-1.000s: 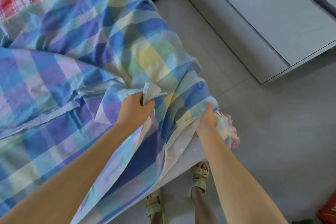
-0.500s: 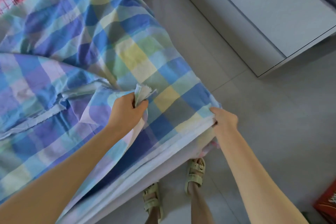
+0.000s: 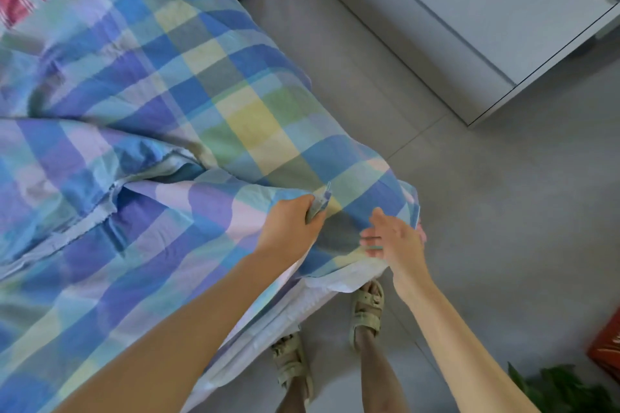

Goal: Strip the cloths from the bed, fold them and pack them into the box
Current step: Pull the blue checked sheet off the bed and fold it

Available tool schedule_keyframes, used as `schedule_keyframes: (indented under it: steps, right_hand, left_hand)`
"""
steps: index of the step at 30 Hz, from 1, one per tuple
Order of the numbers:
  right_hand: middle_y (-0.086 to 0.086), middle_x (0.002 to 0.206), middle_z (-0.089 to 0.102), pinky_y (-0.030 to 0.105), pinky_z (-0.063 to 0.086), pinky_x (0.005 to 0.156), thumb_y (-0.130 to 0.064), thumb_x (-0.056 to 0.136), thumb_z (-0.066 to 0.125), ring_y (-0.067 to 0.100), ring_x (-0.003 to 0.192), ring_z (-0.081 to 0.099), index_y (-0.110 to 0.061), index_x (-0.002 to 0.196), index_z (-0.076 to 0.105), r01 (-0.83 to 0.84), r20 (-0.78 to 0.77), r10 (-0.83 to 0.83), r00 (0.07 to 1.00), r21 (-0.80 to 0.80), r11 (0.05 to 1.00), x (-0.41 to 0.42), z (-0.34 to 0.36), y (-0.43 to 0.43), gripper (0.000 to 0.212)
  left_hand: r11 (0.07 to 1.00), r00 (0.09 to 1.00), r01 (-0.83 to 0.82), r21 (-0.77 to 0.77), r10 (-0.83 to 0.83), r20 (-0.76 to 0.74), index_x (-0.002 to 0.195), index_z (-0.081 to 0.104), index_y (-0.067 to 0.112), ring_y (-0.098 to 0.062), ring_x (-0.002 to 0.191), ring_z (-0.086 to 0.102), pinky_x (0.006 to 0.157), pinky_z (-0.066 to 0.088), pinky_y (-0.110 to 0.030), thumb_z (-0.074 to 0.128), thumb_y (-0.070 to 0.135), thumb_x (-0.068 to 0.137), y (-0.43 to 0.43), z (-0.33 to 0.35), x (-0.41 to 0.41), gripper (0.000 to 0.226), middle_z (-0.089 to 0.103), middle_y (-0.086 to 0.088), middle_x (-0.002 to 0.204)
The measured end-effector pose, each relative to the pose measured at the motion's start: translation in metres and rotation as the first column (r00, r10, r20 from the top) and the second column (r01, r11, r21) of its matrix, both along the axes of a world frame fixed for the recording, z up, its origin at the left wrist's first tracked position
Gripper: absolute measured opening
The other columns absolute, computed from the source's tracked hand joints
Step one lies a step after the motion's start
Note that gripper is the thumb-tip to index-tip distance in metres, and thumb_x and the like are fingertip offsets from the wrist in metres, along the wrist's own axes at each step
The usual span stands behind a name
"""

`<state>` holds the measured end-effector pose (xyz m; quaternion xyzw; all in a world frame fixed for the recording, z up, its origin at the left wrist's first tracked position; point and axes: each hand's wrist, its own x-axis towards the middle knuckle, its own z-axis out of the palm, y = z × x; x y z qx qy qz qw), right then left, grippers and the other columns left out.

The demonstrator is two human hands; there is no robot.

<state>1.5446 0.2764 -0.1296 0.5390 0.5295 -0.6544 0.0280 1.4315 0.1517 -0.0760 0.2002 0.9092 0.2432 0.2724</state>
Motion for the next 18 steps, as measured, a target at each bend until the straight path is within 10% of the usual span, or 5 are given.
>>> schedule_keyframes:
  steps: [6,12,18]
  right_hand:
    - [0.006,0.065,0.060,0.023,0.045,0.048,-0.054,0.083,0.061,0.015,0.055,0.054,-0.003,0.076,0.065,-0.335,-0.042,0.333,0.942,-0.066,0.940,-0.051,0.055,-0.023,0.052]
    - [0.010,0.063,0.052,0.027,0.042,0.054,-0.018,0.087,0.055,0.018,0.055,0.048,-0.008,0.070,0.056,-0.518,-0.070,0.523,0.849,0.077,0.852,-0.095,0.069,-0.009,0.019]
    - [-0.007,0.060,0.035,0.020,0.028,0.053,-0.012,0.098,0.042,0.004,0.054,0.031,-0.021,0.061,0.030,-0.698,-0.121,0.790,0.601,0.401,0.593,-0.083,0.106,-0.017,0.040]
  left_hand:
    - [0.999,0.999,0.023,-0.035,-0.024,-0.021,0.057,0.035,0.024,-0.008,0.048,0.037,0.050,0.033,-0.014,0.052,0.028,0.094,-0.002,-0.005,0.007,0.041,0.038,0.007,0.051]
    - [0.997,0.996,0.041,0.063,-0.036,-0.086,0.067,0.059,0.021,-0.004,0.052,0.043,0.052,0.033,-0.017,0.064,0.017,0.085,0.000,0.027,-0.018,0.020,0.046,0.012,0.054]
    - [0.969,0.950,-0.063,0.240,-0.015,0.311,0.067,0.064,0.016,-0.007,0.056,0.055,0.054,0.047,-0.019,0.067,0.026,0.072,-0.022,0.087,-0.066,0.012,0.061,0.007,0.058]
